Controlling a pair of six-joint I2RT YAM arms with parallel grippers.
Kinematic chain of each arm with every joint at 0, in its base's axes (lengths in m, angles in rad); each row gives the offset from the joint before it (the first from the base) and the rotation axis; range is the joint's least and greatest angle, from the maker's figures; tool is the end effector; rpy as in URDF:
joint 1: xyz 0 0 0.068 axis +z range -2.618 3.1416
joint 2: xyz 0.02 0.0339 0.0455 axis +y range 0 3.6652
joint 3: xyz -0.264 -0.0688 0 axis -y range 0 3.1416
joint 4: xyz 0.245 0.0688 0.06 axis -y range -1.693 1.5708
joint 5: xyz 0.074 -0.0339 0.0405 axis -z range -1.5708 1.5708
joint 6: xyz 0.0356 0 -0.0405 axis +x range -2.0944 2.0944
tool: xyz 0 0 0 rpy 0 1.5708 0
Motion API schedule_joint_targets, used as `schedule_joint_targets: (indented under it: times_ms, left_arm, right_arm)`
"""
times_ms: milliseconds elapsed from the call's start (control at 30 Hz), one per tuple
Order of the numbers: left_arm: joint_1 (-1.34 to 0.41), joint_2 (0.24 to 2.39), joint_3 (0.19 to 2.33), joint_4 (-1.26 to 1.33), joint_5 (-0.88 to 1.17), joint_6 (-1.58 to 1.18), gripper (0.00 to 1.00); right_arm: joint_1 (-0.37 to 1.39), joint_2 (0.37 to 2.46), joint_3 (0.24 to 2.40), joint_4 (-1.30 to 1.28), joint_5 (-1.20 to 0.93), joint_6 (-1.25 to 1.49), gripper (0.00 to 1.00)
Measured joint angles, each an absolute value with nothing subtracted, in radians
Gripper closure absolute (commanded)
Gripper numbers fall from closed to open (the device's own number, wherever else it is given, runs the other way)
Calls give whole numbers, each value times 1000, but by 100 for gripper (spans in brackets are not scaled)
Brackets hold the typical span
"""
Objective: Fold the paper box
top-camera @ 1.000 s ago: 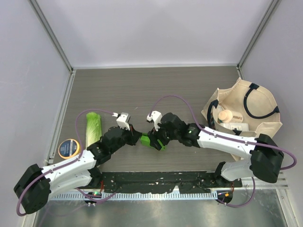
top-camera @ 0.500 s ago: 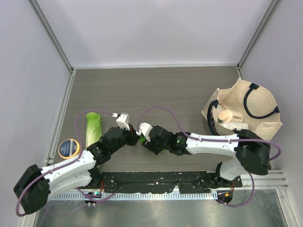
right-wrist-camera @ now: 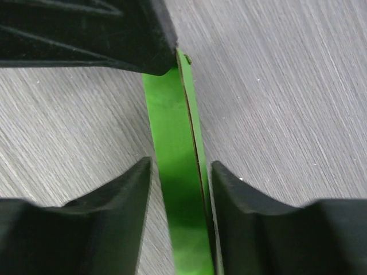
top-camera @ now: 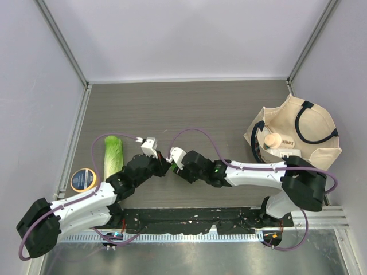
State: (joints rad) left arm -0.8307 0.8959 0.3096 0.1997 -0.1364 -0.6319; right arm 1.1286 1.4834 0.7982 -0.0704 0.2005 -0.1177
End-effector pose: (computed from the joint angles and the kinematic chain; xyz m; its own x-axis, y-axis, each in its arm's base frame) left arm 0.1341 -0.1396 0.1928 -0.5871 -0.2249 -0.7776 0.3716 0.7786 -0.5057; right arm 0.1364 0.2716 0.1932 -0.1947 -0.6801 -0.7068 -0.8524 0.4738 -0.2211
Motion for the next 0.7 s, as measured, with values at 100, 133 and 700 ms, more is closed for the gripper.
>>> schedule_joint_targets:
  times_ms: [100, 133, 700]
  left_arm:
    - [-835, 907, 310, 210, -148, -634, 100]
    - [-836, 912, 310, 215, -153, -637, 100]
    - [-844, 968, 339, 216, -191, -657, 100]
  right_arm:
    - [1111, 1474, 793, -56, 195, -120, 33]
    - [1103, 1465, 791, -54, 187, -118, 32]
    - [928, 1171, 938, -519, 192, 371, 45]
